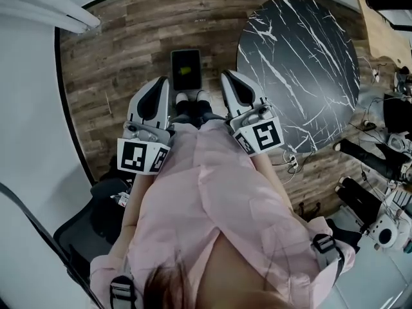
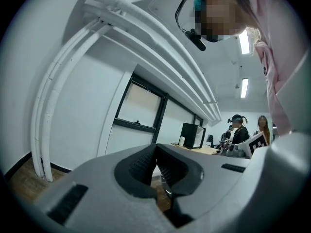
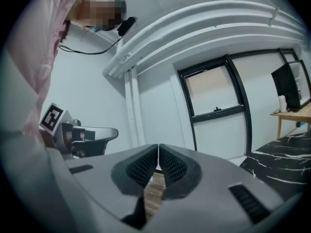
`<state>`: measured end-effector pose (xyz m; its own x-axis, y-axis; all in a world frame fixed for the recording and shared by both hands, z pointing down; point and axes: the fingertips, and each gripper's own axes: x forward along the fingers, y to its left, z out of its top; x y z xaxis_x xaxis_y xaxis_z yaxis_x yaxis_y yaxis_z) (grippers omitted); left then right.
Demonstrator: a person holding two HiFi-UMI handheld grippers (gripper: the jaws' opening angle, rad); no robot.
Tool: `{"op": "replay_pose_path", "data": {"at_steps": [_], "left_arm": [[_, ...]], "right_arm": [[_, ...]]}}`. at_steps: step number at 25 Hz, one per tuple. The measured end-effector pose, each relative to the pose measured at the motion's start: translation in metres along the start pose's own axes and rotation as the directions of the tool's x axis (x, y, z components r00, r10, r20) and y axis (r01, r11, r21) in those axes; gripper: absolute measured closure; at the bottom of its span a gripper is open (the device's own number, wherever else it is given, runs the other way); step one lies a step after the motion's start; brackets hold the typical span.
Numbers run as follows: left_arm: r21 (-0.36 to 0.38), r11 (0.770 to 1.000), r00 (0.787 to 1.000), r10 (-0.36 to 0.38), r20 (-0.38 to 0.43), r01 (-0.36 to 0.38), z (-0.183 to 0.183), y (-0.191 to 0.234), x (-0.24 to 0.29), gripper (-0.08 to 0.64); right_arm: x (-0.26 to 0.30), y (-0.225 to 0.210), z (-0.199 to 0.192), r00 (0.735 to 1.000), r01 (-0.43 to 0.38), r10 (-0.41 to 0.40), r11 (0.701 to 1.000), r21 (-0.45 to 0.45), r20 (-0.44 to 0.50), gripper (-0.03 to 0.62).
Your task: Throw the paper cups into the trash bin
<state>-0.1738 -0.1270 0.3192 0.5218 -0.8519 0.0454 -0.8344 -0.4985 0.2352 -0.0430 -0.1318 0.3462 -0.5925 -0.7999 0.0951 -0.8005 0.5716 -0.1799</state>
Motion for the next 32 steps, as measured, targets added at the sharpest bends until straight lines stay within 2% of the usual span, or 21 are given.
{"op": "replay_pose_path", "data": {"at_steps": [7,12,32], "left_arm": [[0.044,0.998,0.999,-0.039,-0.023,0.04,-0.002,-0.01,0.008,0.545],[0.046,0.998,0.999,-0.041,-0.028,0.042,-0.002,-0.006,0.01,0.545],[0.052,0.997,0.998,-0.05,-0.038,0.052,-0.003,-0.004,0.012,0.545]], "right_arm": [[0.008,0.016,0.0,0.999,-0.05,0.048,0.996,-0.072,-0.021,0.561],[0.015,0.023,-0.002,0.997,-0.077,0.075,0.993,-0.092,-0.032,0.561],[0.02,0.026,-0.001,0.997,-0.061,0.058,0.996,-0.068,-0.041,0.561]]}}
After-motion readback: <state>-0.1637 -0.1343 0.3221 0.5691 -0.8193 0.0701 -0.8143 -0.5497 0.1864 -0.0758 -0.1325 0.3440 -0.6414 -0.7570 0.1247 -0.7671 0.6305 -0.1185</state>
